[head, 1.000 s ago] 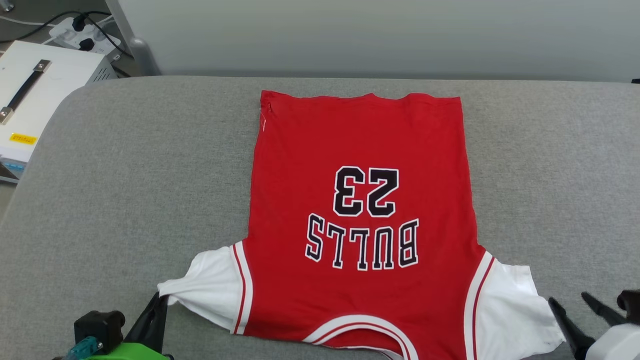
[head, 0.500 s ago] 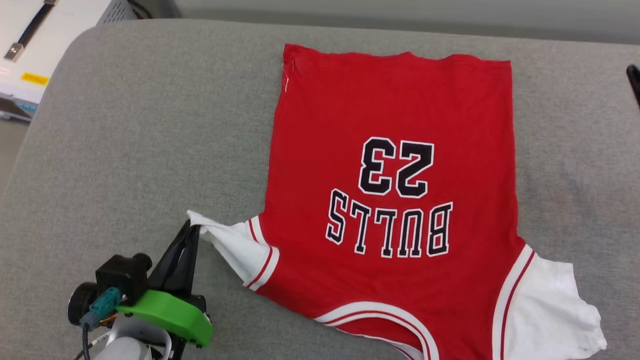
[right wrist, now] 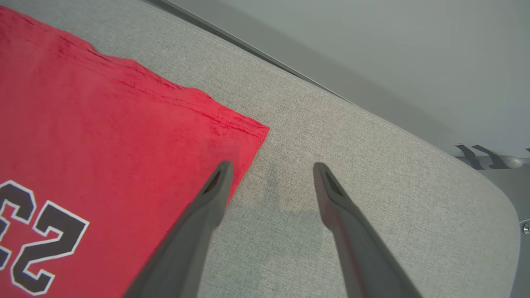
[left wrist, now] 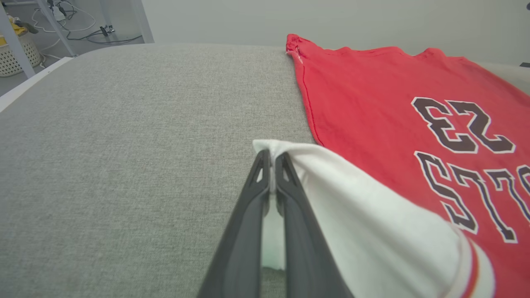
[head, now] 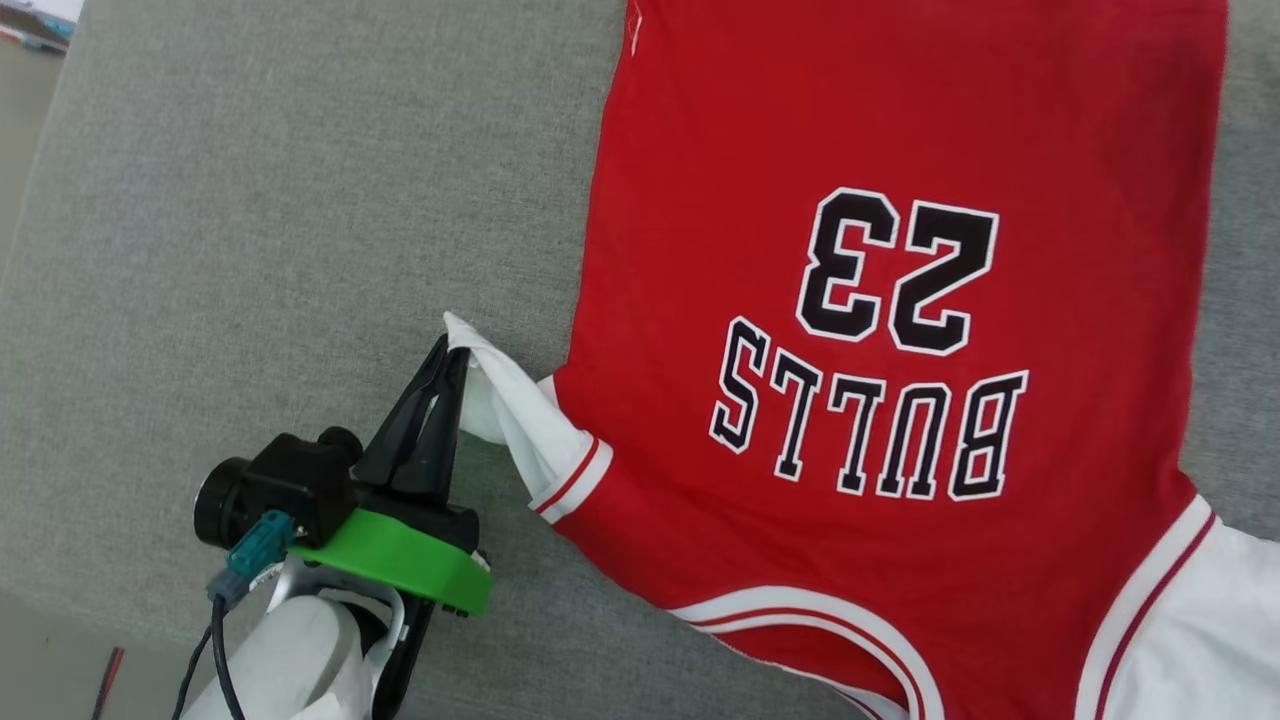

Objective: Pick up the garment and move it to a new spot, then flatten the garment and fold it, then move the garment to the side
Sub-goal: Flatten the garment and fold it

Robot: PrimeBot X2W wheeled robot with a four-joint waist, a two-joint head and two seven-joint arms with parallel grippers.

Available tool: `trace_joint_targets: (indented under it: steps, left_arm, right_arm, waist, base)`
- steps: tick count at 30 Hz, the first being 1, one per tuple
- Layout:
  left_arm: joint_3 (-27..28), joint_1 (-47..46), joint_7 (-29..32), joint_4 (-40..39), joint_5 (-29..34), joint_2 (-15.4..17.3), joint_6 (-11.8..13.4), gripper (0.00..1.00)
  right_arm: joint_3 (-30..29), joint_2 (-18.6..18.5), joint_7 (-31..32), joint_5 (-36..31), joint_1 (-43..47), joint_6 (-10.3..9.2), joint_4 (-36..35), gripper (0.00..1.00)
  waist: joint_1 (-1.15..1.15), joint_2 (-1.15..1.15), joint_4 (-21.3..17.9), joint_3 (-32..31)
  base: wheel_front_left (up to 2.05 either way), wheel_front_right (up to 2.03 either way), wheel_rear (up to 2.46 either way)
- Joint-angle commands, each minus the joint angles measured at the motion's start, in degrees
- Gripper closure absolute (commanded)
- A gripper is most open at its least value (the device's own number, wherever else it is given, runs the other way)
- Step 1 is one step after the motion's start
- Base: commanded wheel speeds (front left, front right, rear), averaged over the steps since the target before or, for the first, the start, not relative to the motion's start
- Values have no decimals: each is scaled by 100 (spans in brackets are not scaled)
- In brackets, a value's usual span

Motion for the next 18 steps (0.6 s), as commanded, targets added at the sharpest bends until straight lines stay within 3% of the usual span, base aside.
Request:
trace_joint_targets:
  steps: [1, 9, 16, 17, 18]
  left_arm:
    - [39, -125, -35, -21, 76, -83, -46, 100]
    - [173, -192, -35, 8, 320, -395, -250, 100]
    - [266, -243, -35, 152, 484, -558, -429, 100]
    - [283, -240, -35, 175, 498, -569, -446, 100]
    - [306, -230, -35, 207, 516, -577, -461, 100]
  right_arm:
    - [56, 69, 158, 9, -165, -5, 191, 0]
    - [132, 375, 265, -195, -351, -5, 1228, 0]
    - [366, 242, 157, -103, 154, -5, 1715, 0]
    - [386, 228, 146, -68, 181, -5, 1729, 100]
    - [435, 195, 94, -66, 188, -5, 1715, 100]
  waist:
    - [-1, 0, 370, 469]
    - [-1, 0, 546, 731]
    - [-1, 0, 596, 769]
    - [-1, 0, 587, 750]
    - [-1, 0, 567, 714]
  base:
    - [0, 0, 0]
    - [0, 0, 0]
    - [0, 0, 0]
    - [0, 0, 0]
    - [0, 0, 0]
